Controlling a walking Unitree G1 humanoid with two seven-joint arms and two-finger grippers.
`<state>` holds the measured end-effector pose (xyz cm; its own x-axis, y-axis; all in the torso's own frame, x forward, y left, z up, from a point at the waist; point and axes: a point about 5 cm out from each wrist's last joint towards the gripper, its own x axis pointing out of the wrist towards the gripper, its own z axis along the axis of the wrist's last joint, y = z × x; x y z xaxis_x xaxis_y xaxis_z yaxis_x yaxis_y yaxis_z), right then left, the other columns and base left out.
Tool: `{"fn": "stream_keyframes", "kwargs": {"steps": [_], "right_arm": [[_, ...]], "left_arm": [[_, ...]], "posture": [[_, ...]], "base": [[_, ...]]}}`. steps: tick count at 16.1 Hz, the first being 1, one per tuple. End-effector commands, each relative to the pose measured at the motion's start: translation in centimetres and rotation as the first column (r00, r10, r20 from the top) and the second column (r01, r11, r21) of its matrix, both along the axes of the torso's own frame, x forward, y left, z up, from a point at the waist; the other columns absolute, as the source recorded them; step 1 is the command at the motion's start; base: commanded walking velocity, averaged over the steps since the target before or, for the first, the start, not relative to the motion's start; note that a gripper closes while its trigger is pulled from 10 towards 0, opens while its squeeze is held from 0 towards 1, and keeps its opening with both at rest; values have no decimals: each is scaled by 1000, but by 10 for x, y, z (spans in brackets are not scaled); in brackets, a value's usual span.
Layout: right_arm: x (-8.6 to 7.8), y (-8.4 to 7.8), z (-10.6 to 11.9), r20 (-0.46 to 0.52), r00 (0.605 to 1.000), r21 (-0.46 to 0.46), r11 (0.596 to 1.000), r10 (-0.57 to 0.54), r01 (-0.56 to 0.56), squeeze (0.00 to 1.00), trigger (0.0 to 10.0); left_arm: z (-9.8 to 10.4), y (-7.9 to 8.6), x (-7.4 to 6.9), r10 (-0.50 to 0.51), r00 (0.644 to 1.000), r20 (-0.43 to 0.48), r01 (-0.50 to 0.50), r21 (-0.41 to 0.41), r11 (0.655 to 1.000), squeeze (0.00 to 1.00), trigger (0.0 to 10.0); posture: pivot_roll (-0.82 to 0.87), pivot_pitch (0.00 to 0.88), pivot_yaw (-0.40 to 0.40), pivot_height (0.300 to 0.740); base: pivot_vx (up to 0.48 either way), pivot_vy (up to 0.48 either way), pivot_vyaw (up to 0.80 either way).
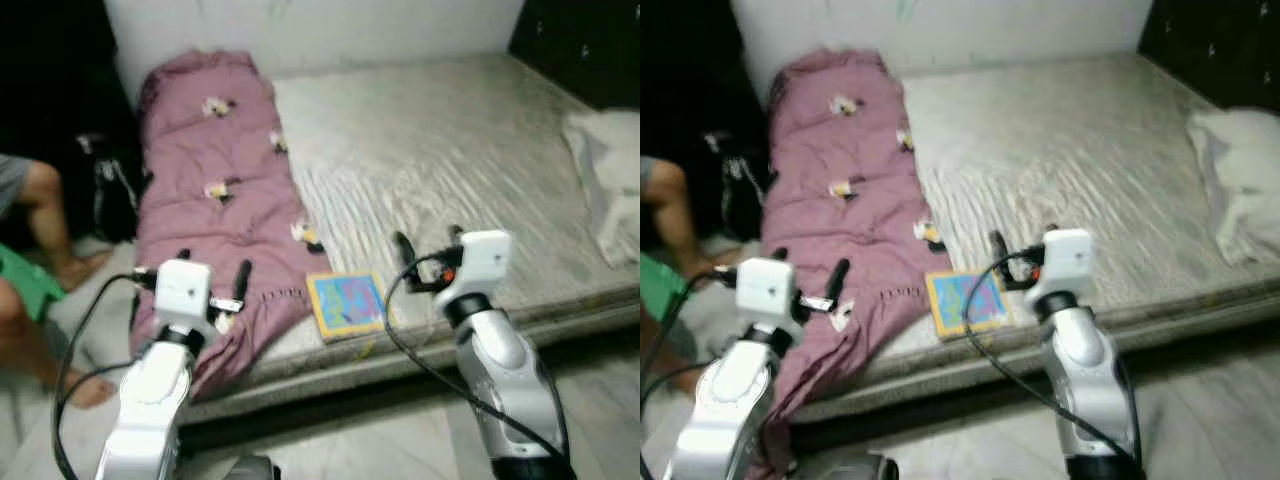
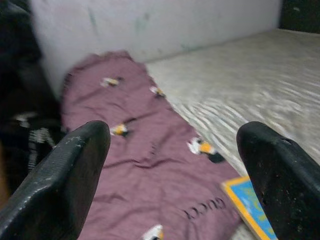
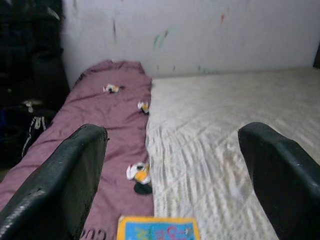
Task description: Clean up the room
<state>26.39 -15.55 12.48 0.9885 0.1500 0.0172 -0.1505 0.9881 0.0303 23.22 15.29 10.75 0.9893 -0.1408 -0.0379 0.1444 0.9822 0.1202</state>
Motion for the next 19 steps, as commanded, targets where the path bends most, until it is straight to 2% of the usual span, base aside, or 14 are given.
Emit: {"fn": "stream_keyframes", "kwargs": {"steps": [1, 4, 7, 10, 11, 13, 18, 19], "right_arm": [[0, -12, 4, 26, 997, -14, 997, -75, 75, 0, 10000], [-3, -21, -3, 21, 985, 21, 985, -173, 173, 0, 10000], [-12, -16, -16, 11, 977, 6, 977, -213, 213, 0, 10000], [-11, -17, -15, 18, 977, 7, 977, -212, 212, 0, 10000], [-10, -15, -14, 28, 980, -27, 980, -196, 197, 0, 10000], [-8, -11, -12, 40, 986, -38, 986, -163, 164, 0, 10000], [-7, -13, -13, 35, 985, -39, 985, -167, 168, 0, 10000], [-7, -13, -13, 35, 985, -31, 985, -168, 169, 0, 10000]], "left_arm": [[1, -5, -1, -26, 1000, 2, 26, -8, 1000, 0, 10000], [3, -6, 3, -27, 1000, 14, 28, -8, 1000, 0, 10000], [5, -5, 8, -24, 999, 32, 24, 0, 1000, 0, 10000], [5, -6, 9, -40, 999, 35, 40, -7, 999, 0, 10000], [6, -7, 9, -46, 998, 38, 47, -12, 999, 0, 10000], [6, -8, 9, -42, 998, 42, 42, -16, 999, 0, 10000], [5, -8, 8, -39, 999, 37, 40, -14, 999, 0, 10000], [5, -9, 8, -49, 998, 39, 49, -18, 999, 0, 10000]], "posture": [[-11, 0, 16, 740], [-16, 0, 39, 740], [-20, 0, 49, 740], [-20, 0, 43, 740], [-16, 0, 38, 740], [-8, 0, 26, 740], [-10, 0, 21, 740], [-14, 0, 20, 740]], "base": [[0, 0, 800], [0, 0, 513], [0, 0, 0], [0, 0, 0], [0, 0, 0], [0, 0, 800], [0, 0, 800], [0, 0, 0]]}}
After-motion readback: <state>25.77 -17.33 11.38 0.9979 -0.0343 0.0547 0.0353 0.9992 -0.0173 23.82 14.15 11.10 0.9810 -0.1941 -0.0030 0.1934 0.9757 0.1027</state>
